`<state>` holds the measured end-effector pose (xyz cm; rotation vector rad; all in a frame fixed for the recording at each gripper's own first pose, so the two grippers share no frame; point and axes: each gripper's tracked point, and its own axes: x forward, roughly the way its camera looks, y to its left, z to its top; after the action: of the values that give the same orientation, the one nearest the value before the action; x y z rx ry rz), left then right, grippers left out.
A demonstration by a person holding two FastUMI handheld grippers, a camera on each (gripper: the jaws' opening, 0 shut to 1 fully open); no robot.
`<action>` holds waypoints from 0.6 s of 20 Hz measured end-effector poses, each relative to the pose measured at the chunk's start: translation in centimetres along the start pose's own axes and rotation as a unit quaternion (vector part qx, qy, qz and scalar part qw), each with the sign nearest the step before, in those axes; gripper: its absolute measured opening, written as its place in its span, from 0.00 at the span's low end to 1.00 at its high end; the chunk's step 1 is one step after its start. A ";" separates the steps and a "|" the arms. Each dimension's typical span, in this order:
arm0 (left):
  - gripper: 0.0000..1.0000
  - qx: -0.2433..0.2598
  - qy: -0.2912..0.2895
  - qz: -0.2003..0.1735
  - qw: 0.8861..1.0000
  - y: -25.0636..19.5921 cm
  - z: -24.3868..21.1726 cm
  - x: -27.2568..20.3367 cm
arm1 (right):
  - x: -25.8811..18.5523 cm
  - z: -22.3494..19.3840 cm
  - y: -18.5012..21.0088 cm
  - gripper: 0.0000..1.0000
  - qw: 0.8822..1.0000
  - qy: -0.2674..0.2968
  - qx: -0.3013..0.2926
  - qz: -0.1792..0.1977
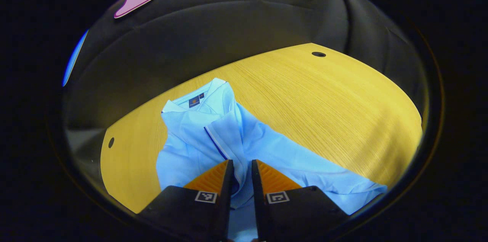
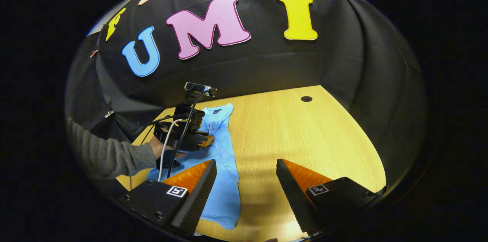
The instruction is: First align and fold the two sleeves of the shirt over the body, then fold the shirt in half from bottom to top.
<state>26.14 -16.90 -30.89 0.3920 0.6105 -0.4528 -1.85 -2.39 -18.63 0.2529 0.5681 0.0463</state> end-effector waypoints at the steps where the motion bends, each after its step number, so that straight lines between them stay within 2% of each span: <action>1: 0.42 0.001 -0.001 0.007 1.000 0.4 0.1 -0.1 | 0.0 0.0 0.1 0.98 1.000 0.001 0.000 0.000; 2: 0.50 0.002 -0.004 0.011 1.000 0.7 0.2 -0.1 | -0.1 0.0 0.2 0.98 1.000 0.001 0.000 0.000; 4: 0.74 0.001 -0.006 0.012 1.000 1.1 0.2 -0.2 | 0.0 0.0 0.4 0.98 1.000 0.002 -0.002 0.000; 6: 0.82 -0.001 -0.012 0.014 1.000 1.3 0.6 -0.8 | -0.1 0.0 0.5 0.98 1.000 0.001 -0.003 -0.001; 7: 0.91 -0.003 -0.019 0.016 1.000 1.4 0.8 -1.0 | -0.1 -0.1 0.7 0.98 1.000 0.002 -0.003 -0.002; 9: 0.98 -0.007 -0.038 0.019 0.999 1.7 1.7 -2.1 | -0.2 -0.2 1.0 0.98 1.000 0.003 -0.003 -0.003; 12: 0.98 -0.019 -0.075 0.015 0.997 2.4 3.2 -5.3 | -0.5 -0.5 1.7 0.98 1.000 0.006 -0.005 -0.003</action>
<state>24.92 -14.92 -24.70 0.3271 0.4668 -0.4361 -2.46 -0.70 -18.33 0.2403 0.5808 0.0446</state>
